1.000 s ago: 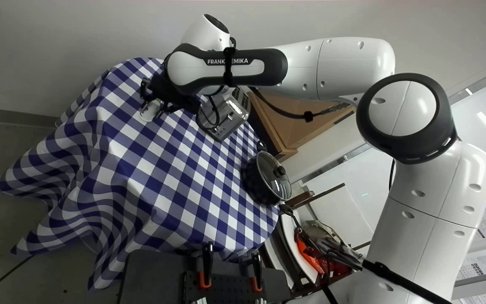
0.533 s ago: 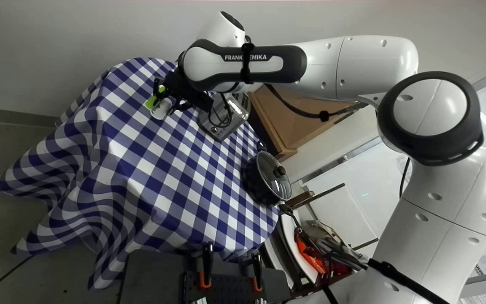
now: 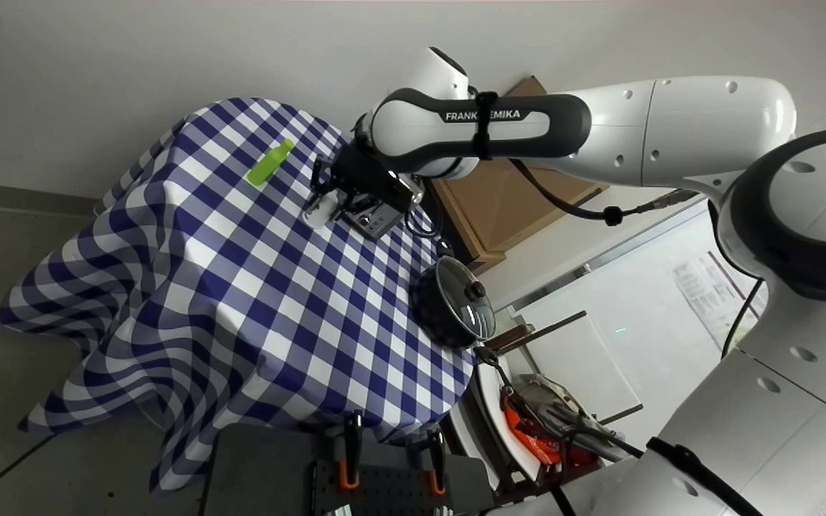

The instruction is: Move the white object to the right

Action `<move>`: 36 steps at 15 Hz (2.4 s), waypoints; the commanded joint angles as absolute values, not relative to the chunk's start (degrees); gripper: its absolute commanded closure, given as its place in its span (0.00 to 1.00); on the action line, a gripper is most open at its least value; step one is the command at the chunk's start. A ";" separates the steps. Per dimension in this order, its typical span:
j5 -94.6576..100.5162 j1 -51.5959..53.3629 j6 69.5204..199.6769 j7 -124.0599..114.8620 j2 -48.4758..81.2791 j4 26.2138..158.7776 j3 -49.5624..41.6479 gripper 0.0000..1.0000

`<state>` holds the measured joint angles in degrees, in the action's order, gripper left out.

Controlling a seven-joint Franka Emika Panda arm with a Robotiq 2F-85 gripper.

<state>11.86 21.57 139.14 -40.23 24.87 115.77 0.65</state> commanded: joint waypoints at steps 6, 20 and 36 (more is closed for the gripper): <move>10.66 12.01 140.69 -40.88 10.61 134.25 -1.99 0.83; 9.34 -3.39 146.63 -39.58 8.87 143.80 -10.43 0.83; 19.27 -4.17 156.20 -48.69 13.29 149.10 -18.96 0.83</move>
<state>17.08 -5.12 152.93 -45.96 11.75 148.28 -17.39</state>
